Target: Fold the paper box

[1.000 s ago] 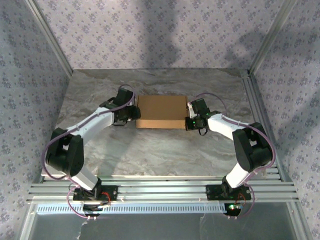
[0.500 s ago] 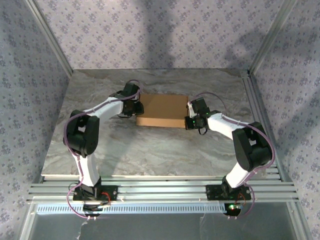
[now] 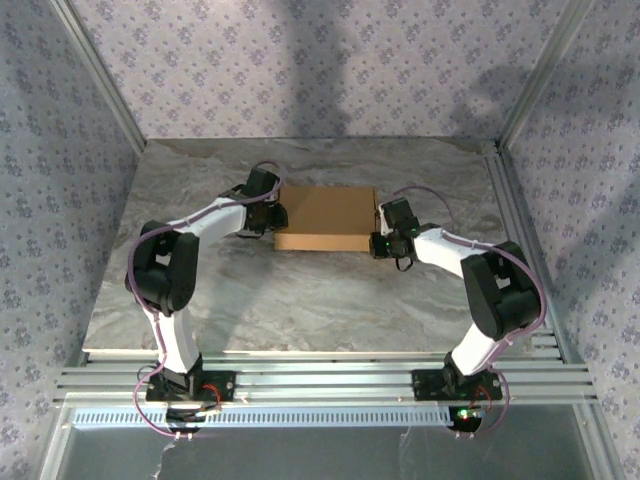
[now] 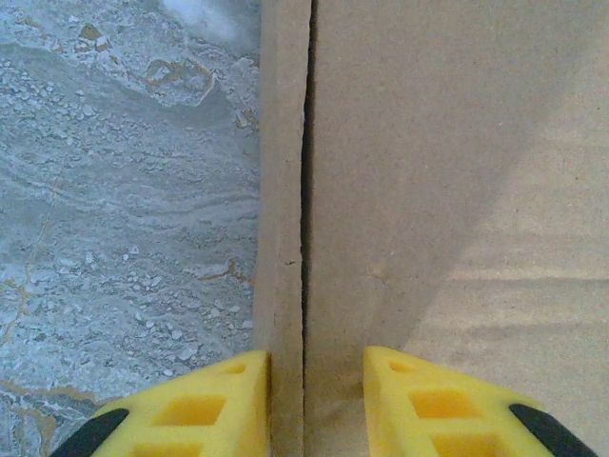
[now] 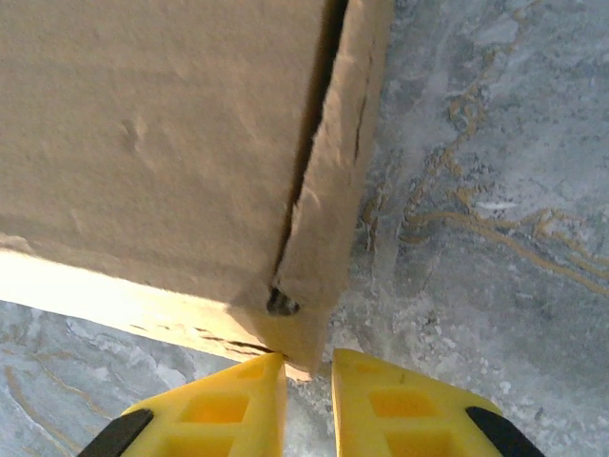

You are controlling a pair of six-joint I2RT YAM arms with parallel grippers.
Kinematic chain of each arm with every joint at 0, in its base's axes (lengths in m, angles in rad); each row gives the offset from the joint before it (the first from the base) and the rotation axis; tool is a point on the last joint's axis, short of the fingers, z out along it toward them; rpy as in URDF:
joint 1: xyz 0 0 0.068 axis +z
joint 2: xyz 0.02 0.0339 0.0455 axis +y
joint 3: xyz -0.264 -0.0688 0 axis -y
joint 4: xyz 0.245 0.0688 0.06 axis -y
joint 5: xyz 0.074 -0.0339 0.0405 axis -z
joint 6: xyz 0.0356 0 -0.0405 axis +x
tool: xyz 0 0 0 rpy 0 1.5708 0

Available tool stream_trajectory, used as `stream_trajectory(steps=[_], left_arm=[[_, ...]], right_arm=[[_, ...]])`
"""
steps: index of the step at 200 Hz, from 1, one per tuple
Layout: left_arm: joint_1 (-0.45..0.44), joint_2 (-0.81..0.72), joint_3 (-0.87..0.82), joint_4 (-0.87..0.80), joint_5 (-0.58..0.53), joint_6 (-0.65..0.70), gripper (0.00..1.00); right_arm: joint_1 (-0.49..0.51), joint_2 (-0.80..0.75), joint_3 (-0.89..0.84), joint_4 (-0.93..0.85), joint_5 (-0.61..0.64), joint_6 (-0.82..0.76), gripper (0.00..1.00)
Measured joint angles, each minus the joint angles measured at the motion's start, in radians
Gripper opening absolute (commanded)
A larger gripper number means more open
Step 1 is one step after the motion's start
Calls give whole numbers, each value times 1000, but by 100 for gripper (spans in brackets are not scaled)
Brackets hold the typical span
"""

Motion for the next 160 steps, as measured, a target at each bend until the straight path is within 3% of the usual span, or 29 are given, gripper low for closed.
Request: stream_trajectory(steps=[54,160], left_arm=[[0,-30,-58,62,6,-45,24],[0,-37,-69,74,11,-64,23]], right_arm=[[-32,-94,-11,-7,-39,42,12],[-52,-85,-62,30,-124,153,7]])
